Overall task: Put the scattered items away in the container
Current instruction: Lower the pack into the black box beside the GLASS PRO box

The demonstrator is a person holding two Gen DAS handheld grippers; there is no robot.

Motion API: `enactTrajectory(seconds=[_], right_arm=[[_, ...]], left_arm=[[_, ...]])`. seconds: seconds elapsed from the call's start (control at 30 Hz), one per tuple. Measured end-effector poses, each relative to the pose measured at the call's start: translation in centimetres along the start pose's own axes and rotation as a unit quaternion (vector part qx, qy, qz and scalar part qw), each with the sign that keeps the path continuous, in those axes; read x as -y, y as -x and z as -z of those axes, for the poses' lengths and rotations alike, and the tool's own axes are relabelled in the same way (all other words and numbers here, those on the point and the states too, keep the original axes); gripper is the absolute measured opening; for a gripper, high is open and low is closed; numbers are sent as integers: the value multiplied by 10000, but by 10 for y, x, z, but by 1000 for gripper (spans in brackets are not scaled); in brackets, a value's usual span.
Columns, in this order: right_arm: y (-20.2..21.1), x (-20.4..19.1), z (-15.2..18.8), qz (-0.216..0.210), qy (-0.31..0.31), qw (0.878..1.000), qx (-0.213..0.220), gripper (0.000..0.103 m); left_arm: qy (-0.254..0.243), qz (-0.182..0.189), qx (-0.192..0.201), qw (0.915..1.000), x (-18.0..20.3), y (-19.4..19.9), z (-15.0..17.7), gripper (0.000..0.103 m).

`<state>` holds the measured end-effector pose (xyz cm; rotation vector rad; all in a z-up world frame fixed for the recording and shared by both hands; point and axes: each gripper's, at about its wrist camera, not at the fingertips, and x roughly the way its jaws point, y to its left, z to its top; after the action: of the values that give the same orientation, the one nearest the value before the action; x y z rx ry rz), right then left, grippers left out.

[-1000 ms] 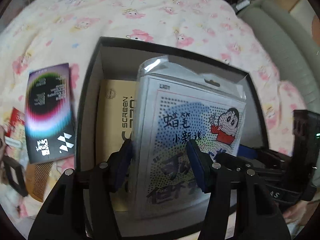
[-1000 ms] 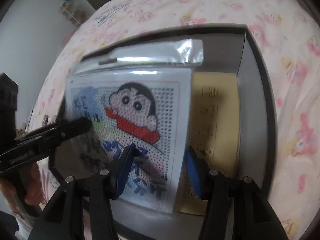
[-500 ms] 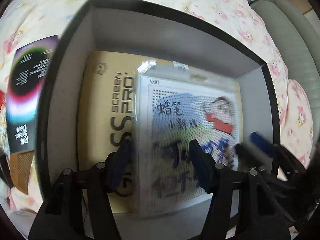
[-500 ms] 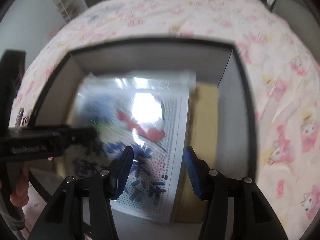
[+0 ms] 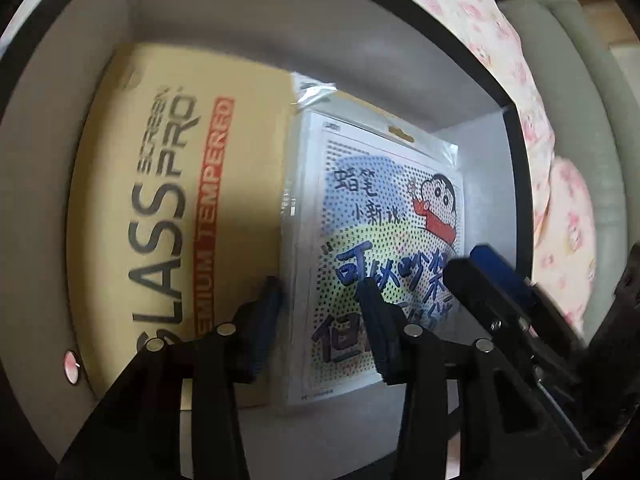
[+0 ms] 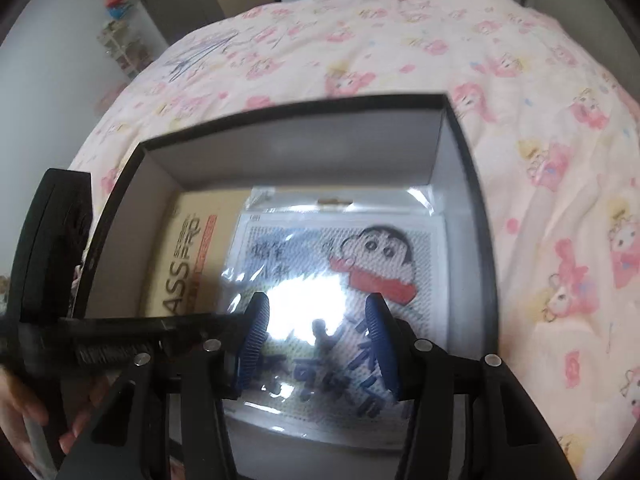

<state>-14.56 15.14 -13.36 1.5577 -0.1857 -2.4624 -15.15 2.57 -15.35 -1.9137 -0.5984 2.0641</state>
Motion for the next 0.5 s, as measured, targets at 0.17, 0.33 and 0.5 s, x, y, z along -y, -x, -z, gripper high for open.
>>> enactTrajectory(seconds=[0.17,0.33,0.5], right_arm=[[-3,5,-2,-45,231,9997,-82,45],[-16,13,-21,-139,499,9979,-396,45],[-25,34,-13,-918,-58,9902,-1053,42]], left_arm=[[188,-92,427,9989,-16,18,3,33],[99,72,-1,9999,-13,2,3,27],[-289,60,-9,9996,-1,11,3,28]])
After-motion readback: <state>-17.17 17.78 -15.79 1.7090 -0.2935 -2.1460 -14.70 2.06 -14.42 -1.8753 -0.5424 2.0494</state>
